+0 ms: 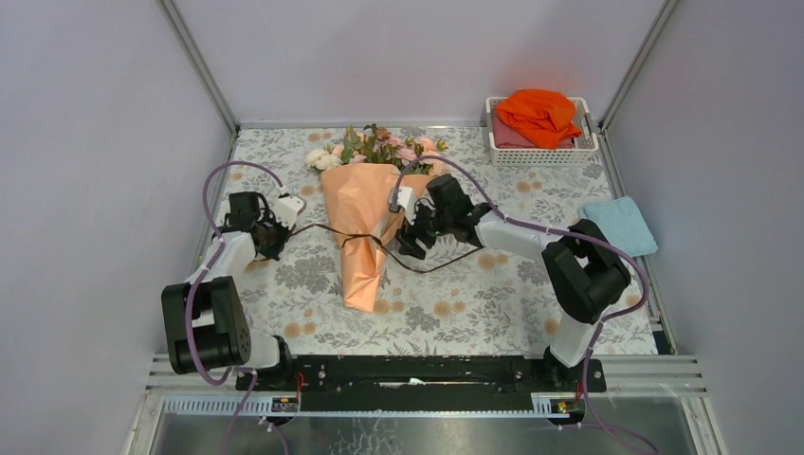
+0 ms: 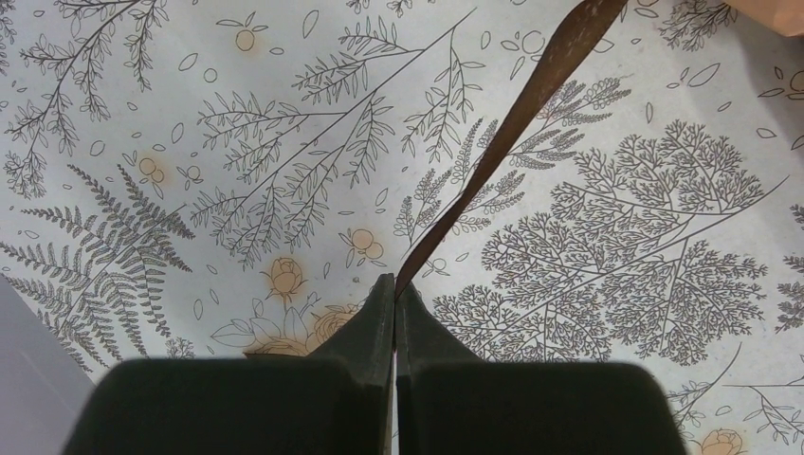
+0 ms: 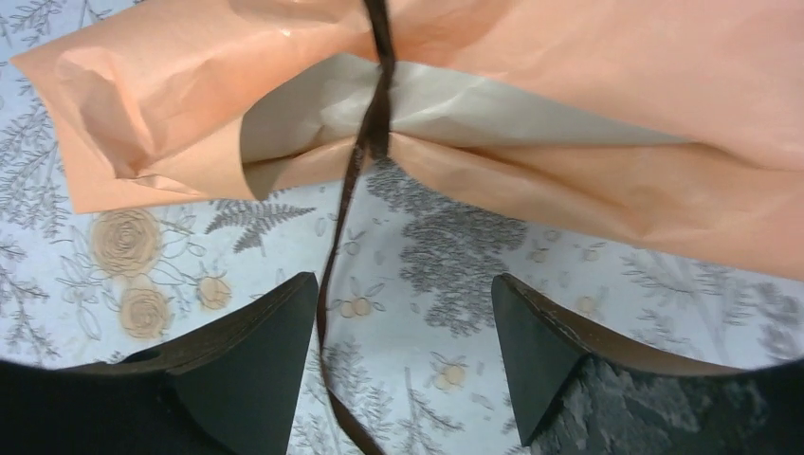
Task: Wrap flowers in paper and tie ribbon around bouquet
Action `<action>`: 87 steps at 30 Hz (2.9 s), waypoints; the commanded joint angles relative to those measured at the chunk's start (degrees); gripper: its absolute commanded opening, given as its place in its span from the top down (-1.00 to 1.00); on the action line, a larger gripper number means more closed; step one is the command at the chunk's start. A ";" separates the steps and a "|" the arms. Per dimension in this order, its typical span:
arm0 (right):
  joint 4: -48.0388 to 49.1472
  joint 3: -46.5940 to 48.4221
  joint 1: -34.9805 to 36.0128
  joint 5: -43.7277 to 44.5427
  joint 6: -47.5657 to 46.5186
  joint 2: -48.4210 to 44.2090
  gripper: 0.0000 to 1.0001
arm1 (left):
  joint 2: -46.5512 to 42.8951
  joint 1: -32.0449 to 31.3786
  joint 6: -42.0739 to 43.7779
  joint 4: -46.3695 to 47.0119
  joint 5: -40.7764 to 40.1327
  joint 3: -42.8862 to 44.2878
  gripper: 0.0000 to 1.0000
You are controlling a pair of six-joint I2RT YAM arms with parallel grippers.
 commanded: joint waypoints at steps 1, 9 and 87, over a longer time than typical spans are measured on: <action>7.84 -3.18 1.50 -4.08 7.75 3.12 -0.51 | -1.23 0.24 -0.65 -0.39 1.16 1.05 1.00; 15.31 -3.28 1.51 0.18 19.65 9.92 0.43 | -1.31 0.23 -2.45 -0.67 2.22 1.89 1.00; 32.92 3.04 2.97 -18.90 17.95 8.31 0.56 | -15.88 -21.90 -23.33 -37.42 16.20 36.63 1.00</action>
